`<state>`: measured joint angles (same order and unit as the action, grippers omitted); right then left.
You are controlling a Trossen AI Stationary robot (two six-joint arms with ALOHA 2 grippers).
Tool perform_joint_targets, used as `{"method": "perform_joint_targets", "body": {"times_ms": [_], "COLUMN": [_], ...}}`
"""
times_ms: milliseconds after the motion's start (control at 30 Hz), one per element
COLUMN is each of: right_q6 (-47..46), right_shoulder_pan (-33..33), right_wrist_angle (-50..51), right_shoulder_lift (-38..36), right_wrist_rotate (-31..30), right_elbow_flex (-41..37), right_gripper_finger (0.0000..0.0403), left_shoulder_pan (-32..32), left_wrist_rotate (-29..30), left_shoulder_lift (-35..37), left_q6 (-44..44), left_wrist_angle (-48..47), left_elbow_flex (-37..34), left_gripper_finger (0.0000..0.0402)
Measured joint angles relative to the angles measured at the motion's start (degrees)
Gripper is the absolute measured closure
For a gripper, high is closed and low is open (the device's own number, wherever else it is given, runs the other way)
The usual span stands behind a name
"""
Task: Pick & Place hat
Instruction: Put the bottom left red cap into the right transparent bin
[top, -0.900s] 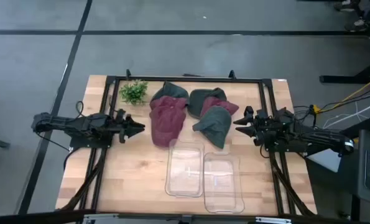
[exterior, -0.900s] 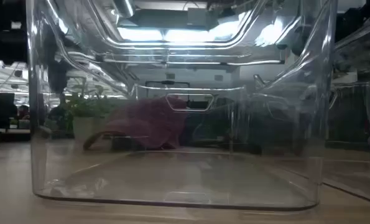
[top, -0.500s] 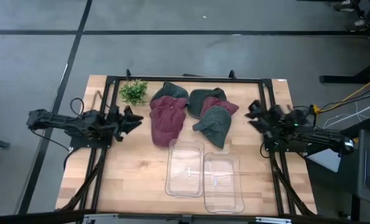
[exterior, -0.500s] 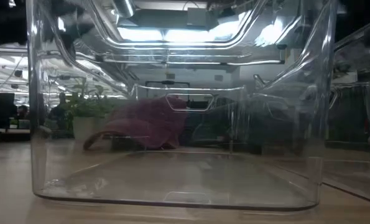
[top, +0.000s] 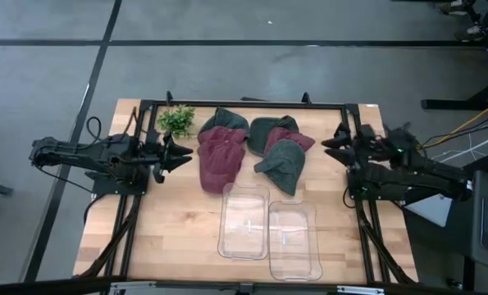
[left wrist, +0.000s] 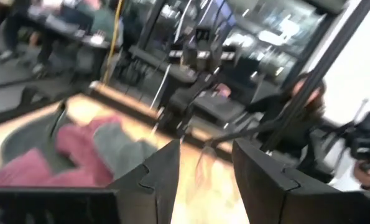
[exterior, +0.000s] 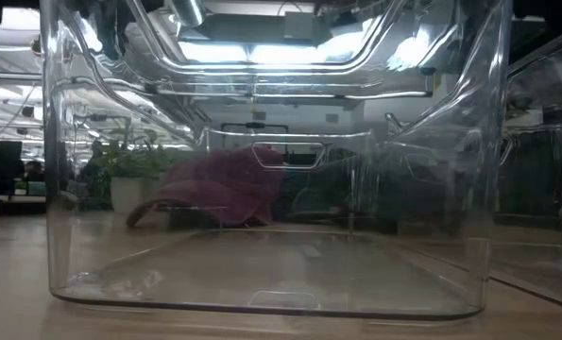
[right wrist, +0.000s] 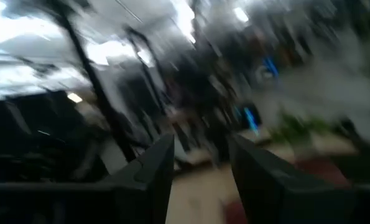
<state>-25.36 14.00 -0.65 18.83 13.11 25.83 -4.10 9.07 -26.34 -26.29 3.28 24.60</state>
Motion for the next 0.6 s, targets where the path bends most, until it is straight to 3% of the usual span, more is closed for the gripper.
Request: {"method": "perform_joint_targets", "body": {"times_ms": [300,600], "right_q6": [0.97,10.42], "right_shoulder_pan": [-0.02,-0.02], "right_wrist_angle": [25.58,25.19], "right_shoulder_lift": [19.27,32.71], "right_wrist_rotate": [0.52,0.43], "right_elbow_flex": [11.67,17.84], "right_gripper_finger": [0.0248,0.0248], "left_shoulder_pan": [0.0,0.15], "left_wrist_rotate": [-0.71,7.67], "left_shoulder_lift": [-5.9,-15.28], "left_q6": [-5.37,4.49], "left_wrist_angle": [-10.06,-10.33], "left_elbow_flex": [4.39,4.41], "left_gripper_finger": [0.0259,0.0259]}}
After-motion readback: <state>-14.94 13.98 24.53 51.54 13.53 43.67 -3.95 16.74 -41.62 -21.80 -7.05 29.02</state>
